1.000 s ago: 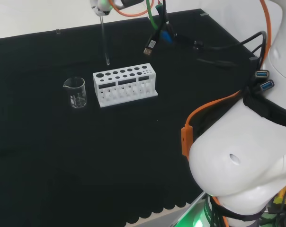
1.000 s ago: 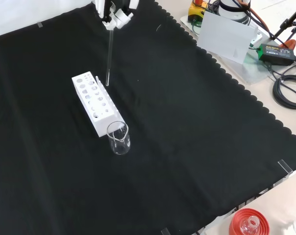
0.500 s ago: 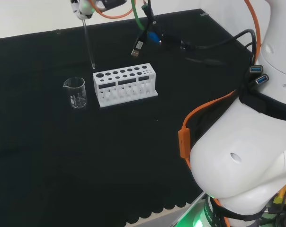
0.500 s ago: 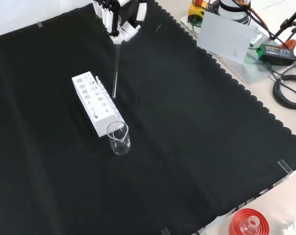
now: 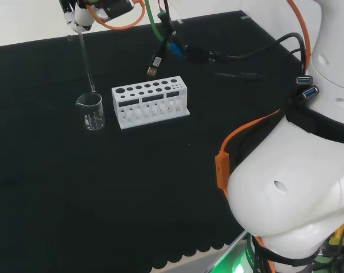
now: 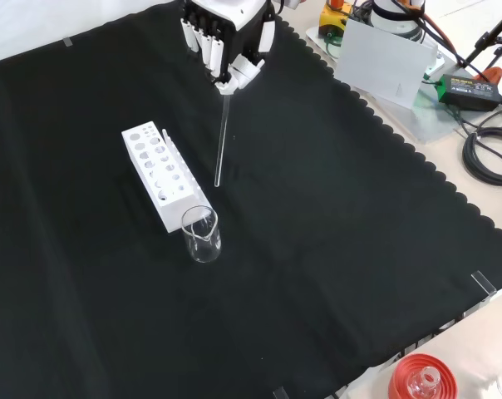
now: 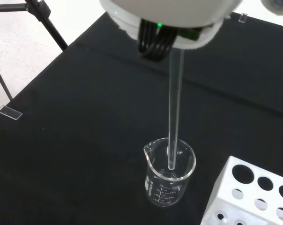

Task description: Stir in the beaker to the left of the white test tube rack with the glass rod.

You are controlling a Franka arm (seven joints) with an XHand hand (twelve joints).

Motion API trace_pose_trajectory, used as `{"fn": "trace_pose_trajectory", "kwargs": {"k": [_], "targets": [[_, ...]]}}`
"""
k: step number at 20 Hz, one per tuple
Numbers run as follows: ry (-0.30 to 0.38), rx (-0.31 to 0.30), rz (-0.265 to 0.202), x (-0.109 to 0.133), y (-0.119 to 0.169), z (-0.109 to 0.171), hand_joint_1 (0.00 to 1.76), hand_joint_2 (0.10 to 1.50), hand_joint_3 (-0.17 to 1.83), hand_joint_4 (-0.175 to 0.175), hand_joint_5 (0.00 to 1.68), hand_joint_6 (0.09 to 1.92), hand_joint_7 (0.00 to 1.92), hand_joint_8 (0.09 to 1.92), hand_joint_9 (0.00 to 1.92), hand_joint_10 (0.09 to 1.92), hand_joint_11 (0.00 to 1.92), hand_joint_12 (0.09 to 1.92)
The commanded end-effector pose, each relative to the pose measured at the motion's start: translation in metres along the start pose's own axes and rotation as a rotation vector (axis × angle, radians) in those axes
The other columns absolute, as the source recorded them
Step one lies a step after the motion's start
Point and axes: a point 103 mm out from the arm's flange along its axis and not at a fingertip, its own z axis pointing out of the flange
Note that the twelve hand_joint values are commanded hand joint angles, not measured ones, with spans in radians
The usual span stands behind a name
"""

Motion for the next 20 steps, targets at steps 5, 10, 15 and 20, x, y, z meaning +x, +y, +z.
{"fn": "trace_pose_trajectory", "kwargs": {"k": [5, 10, 15, 20], "targets": [[-0.002, 0.022, 0.033, -0.012, 0.025, 0.008, 1.33, 0.68, 0.61, -0.175, 1.2, 0.54, 1.4, 0.65, 1.76, 0.32, 1.57, 0.62], [0.051, -0.016, 0.003, -0.014, 0.026, 0.013, 1.33, 0.68, 0.61, -0.175, 1.2, 0.54, 1.4, 0.65, 1.76, 0.32, 1.57, 0.62], [0.028, 0.01, 0.002, -0.012, 0.034, 0.013, 1.33, 0.68, 0.6, -0.175, 1.2, 0.54, 1.4, 0.65, 1.76, 0.31, 1.57, 0.62], [0.019, 0.024, 0.009, -0.016, 0.033, 0.016, 1.33, 0.68, 0.6, -0.175, 1.2, 0.53, 1.4, 0.65, 1.76, 0.31, 1.57, 0.62]]}}
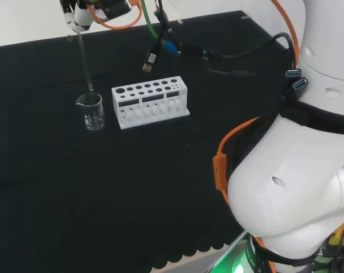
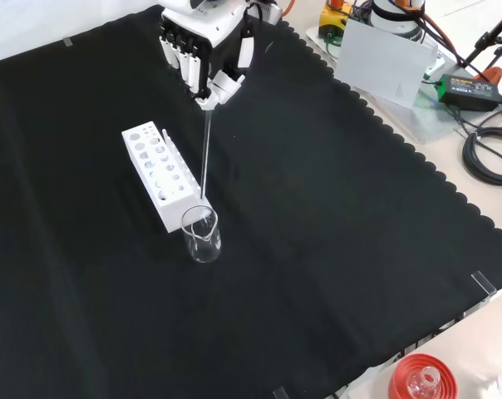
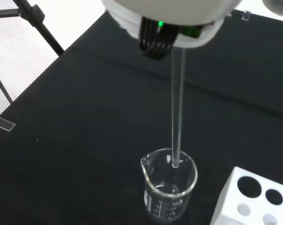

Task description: Stir in the beaker to the left of the white test tube rack with the glass rod.

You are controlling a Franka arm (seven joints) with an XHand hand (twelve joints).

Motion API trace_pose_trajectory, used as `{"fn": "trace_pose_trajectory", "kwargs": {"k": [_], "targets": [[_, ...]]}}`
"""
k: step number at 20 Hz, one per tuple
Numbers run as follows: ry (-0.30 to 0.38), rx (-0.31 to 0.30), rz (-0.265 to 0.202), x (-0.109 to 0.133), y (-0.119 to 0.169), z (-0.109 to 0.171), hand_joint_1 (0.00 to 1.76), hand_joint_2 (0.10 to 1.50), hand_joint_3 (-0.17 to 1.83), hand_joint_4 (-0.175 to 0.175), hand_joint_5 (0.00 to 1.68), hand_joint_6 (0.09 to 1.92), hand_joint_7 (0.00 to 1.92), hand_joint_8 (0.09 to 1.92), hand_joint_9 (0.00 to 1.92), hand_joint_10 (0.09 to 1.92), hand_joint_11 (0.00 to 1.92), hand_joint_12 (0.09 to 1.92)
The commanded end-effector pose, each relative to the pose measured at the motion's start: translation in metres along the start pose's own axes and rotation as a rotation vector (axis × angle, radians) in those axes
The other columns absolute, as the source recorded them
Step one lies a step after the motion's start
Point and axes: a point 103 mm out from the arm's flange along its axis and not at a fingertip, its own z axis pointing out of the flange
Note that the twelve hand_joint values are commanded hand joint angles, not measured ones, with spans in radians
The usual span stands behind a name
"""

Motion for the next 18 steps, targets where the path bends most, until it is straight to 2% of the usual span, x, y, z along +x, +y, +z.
{"fn": "trace_pose_trajectory", "kwargs": {"k": [1, 4, 13, 18], "targets": [[-0.024, 0.037, 0.007, 0.0, 0.005, 0.006, 1.33, 0.68, 0.6, -0.175, 1.2, 0.53, 1.4, 0.65, 1.76, 0.31, 1.57, 0.62], [-0.033, 0.05, 0.004, 0.008, 0.013, 0.012, 1.33, 0.68, 0.6, -0.175, 1.2, 0.53, 1.4, 0.65, 1.76, 0.31, 1.57, 0.62], [-0.033, 0.071, 0.003, 0.011, 0.019, 0.029, 1.33, 0.69, 0.59, -0.175, 1.2, 0.53, 1.4, 0.65, 1.76, 0.31, 1.57, 0.63], [-0.027, 0.078, -0.015, 0.014, 0.024, 0.044, 1.33, 0.69, 0.59, -0.175, 1.2, 0.53, 1.4, 0.65, 1.76, 0.31, 1.57, 0.63]]}}
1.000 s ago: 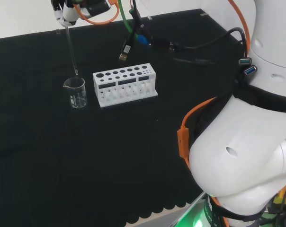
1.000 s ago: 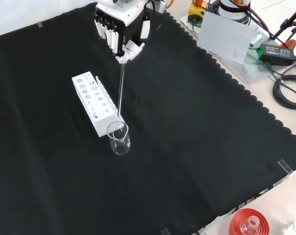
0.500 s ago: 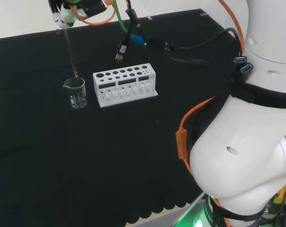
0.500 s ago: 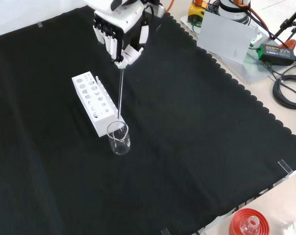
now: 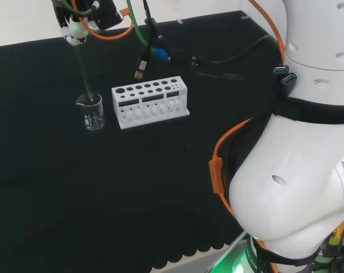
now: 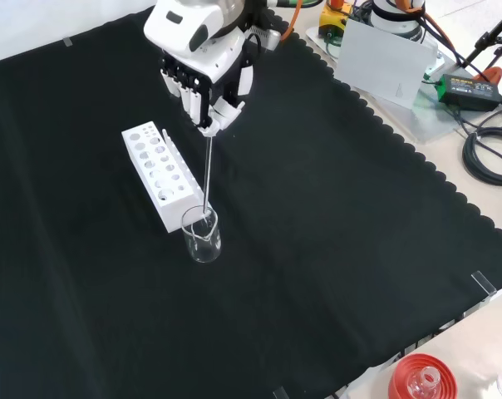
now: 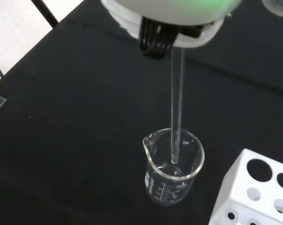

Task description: Stir in the beaker to the left of the white test tube rack with the glass rod.

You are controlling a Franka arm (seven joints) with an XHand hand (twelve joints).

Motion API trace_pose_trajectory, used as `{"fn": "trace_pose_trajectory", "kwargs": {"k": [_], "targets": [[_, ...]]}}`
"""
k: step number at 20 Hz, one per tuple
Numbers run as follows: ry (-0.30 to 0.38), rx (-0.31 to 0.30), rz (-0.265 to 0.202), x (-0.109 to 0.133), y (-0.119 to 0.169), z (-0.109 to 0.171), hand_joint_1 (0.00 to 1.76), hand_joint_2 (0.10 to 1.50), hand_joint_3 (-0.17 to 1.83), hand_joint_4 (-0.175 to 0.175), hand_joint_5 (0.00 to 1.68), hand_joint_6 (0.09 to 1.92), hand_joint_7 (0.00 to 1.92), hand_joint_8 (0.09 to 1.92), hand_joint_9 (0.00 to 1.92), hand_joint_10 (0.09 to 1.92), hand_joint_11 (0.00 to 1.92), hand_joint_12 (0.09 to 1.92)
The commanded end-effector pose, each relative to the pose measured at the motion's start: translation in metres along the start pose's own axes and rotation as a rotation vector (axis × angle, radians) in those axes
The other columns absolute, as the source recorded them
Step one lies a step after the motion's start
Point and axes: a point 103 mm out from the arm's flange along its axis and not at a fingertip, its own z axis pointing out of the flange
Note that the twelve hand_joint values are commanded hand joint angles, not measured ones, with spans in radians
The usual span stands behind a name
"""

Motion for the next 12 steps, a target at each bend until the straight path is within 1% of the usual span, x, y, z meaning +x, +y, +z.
{"fn": "trace_pose_trajectory", "kwargs": {"k": [1, 2, 6, 12], "targets": [[0.005, 0.005, -0.017, 0.002, 0.005, 0.015, 1.33, 0.69, 0.59, -0.175, 1.2, 0.53, 1.39, 0.65, 1.76, 0.31, 1.57, 0.63], [0.001, 0.005, -0.023, 0.002, 0.007, 0.018, 1.33, 0.69, 0.59, -0.175, 1.2, 0.53, 1.39, 0.65, 1.76, 0.31, 1.57, 0.63], [0.024, 0.0, -0.027, -0.001, 0.009, 0.031, 1.33, 0.69, 0.58, -0.175, 1.2, 0.53, 1.39, 0.65, 1.76, 0.31, 1.57, 0.63], [0.039, 0.022, -0.028, -0.005, 0.016, 0.052, 1.33, 0.69, 0.58, -0.175, 1.2, 0.53, 1.39, 0.65, 1.76, 0.31, 1.56, 0.63]]}}
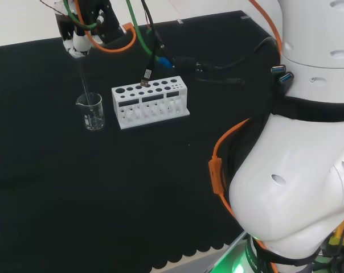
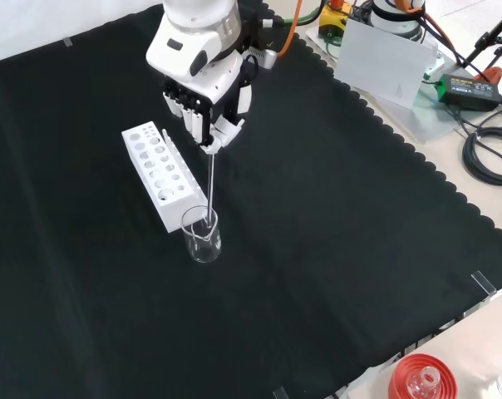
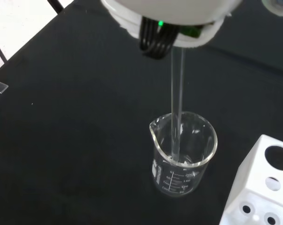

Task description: Stir in the beaker to the left of the white test tube rack with the glass rod.

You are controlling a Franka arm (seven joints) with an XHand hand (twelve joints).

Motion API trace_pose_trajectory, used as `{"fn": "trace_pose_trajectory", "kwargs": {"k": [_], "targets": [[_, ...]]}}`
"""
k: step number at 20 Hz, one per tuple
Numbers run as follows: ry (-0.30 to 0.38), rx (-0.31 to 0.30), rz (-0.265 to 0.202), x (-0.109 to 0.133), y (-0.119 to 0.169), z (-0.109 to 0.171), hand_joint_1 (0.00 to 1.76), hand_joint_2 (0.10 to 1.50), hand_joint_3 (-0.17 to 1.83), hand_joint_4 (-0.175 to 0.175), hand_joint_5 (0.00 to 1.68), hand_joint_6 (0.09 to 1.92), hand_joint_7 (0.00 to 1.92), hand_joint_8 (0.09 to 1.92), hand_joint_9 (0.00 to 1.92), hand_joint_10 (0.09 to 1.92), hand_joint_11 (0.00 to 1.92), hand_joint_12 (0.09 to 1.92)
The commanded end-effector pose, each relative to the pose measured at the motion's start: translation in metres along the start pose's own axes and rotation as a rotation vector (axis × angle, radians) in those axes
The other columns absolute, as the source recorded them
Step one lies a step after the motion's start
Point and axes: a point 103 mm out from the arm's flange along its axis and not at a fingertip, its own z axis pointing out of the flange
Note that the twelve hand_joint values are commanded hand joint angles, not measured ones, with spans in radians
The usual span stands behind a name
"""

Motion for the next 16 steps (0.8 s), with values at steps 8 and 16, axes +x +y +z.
{"fn": "trace_pose_trajectory", "kwargs": {"k": [8, 16], "targets": [[0.014, 0.026, -0.018, 0.007, 0.012, 0.03, 1.33, 0.7, 0.58, -0.175, 1.2, 0.53, 1.39, 0.65, 1.76, 0.3, 1.56, 0.63], [0.011, 0.035, -0.033, 0.011, 0.024, 0.021, 1.33, 0.7, 0.57, -0.175, 1.2, 0.52, 1.39, 0.65, 1.76, 0.3, 1.56, 0.63]]}}
